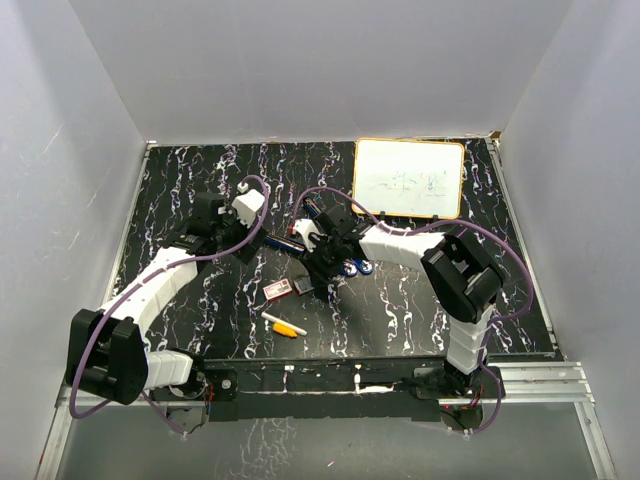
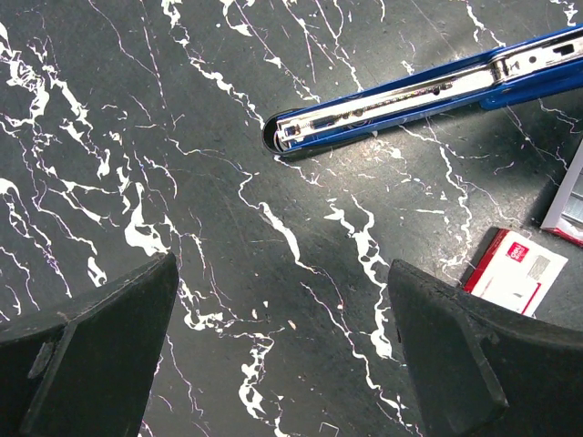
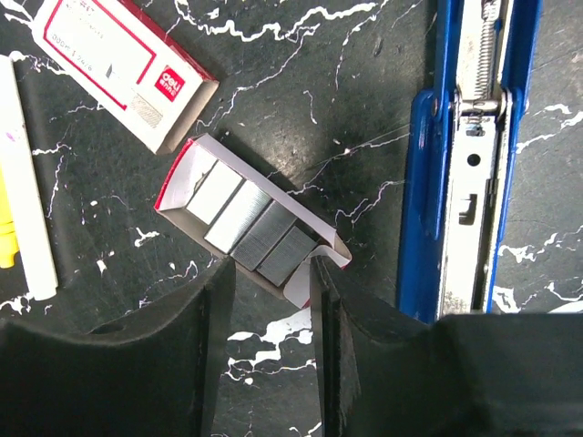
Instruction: Load the staples into the stapler
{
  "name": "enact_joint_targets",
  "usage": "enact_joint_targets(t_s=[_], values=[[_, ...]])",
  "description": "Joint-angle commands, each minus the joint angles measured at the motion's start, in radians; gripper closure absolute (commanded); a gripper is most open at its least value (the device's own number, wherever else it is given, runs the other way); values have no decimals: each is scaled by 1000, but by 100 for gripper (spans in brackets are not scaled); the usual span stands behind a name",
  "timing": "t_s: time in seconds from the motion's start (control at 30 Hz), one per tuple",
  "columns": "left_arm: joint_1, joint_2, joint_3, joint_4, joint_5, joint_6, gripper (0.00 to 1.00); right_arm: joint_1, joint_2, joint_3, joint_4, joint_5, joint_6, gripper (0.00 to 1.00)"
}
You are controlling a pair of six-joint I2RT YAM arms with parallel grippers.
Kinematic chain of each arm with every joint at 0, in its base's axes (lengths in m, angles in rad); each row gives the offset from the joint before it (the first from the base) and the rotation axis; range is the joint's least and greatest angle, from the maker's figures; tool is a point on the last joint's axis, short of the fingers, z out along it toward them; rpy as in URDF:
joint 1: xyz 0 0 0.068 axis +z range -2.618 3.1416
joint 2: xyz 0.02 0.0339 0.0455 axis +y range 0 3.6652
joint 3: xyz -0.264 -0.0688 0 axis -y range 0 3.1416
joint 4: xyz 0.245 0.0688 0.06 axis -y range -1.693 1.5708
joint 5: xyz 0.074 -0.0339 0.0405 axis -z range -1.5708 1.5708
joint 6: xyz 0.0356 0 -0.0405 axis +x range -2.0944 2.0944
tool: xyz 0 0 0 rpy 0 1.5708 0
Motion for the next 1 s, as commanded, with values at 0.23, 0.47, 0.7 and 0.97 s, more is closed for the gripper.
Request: enact_joint_targets(t_s=[0.23,0.47,0.7,0.97], values=[[6,-6,-21,-20,148,55,3,4,14,100,-44,-22,-81,59],[7,-16,-45,23,164,12,5,3,-9,103,-46,0,-100,60],[29,3,-23,69,93,-53,5,5,-72,61,-35,-97,-98,61],[99,76,63,59,8,-180,4,28,-62,35,23,-32,35,59]])
